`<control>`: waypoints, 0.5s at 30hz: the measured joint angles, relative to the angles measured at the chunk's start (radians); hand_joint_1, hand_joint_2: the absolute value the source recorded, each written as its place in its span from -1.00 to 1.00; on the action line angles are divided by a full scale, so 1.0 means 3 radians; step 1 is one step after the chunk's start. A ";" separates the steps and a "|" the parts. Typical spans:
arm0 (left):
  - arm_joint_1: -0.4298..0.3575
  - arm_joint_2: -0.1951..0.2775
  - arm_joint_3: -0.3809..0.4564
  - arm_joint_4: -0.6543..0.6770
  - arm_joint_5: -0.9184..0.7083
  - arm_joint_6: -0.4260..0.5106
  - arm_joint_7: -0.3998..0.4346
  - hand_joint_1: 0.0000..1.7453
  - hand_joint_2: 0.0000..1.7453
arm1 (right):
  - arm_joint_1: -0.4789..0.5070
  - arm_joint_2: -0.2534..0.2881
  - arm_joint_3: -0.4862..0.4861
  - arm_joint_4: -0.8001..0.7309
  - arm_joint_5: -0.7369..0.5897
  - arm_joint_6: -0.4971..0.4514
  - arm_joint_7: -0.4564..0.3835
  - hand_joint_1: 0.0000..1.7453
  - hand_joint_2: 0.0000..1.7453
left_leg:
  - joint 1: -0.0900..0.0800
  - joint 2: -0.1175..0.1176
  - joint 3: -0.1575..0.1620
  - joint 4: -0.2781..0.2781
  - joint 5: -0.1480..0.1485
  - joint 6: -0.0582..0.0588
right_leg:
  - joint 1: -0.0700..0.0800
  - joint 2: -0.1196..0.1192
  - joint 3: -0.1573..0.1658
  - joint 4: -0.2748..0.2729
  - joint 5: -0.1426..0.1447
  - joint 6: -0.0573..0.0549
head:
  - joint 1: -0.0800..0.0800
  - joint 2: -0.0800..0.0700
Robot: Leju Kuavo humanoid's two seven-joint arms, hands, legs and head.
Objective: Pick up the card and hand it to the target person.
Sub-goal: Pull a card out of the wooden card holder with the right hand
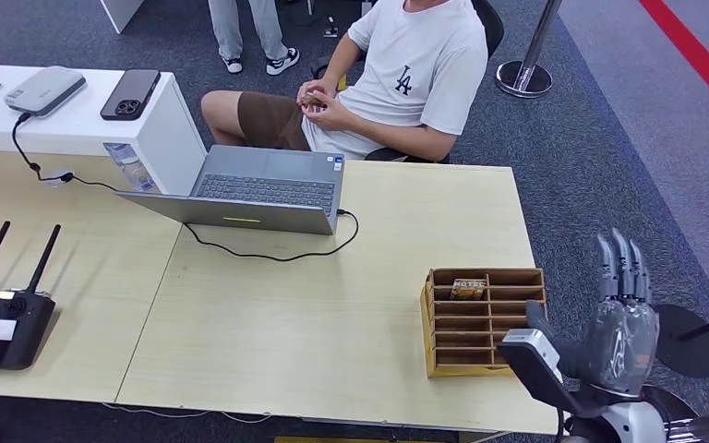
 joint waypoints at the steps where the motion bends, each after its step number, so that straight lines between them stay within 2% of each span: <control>1: 0.0000 -0.0002 0.0001 0.0000 0.0006 0.0000 0.0001 -1.00 1.00 | -0.0026 -0.0035 0.0061 0.0018 0.0077 0.0036 0.0049 -1.00 1.00 | 0.0000 0.0000 0.0000 0.0000 0.0000 0.0000 | 0.0000 0.0000 0.0000 0.0000 0.0000 0.0000 | 0.0000 0.0000; 6: 0.0001 -0.0011 0.0020 0.0000 0.0038 0.0000 -0.0004 -1.00 1.00 | -0.0161 -0.0185 0.0316 0.0113 0.0332 0.0215 0.0261 -1.00 1.00 | 0.0000 0.0000 -0.0001 0.0000 0.0000 0.0000 | 0.0000 0.0000 0.0000 0.0000 0.0000 0.0000 | 0.0000 0.0000; 15: 0.0003 -0.0032 0.0080 0.0000 0.0088 0.0000 -0.0031 -1.00 1.00 | -0.0343 -0.0331 0.0557 0.0238 0.0392 0.0331 0.0353 -0.88 1.00 | 0.0000 -0.0001 -0.0001 0.0000 0.0000 0.0000 | 0.0000 0.0000 0.0000 0.0000 0.0000 0.0000 | 0.0000 0.0000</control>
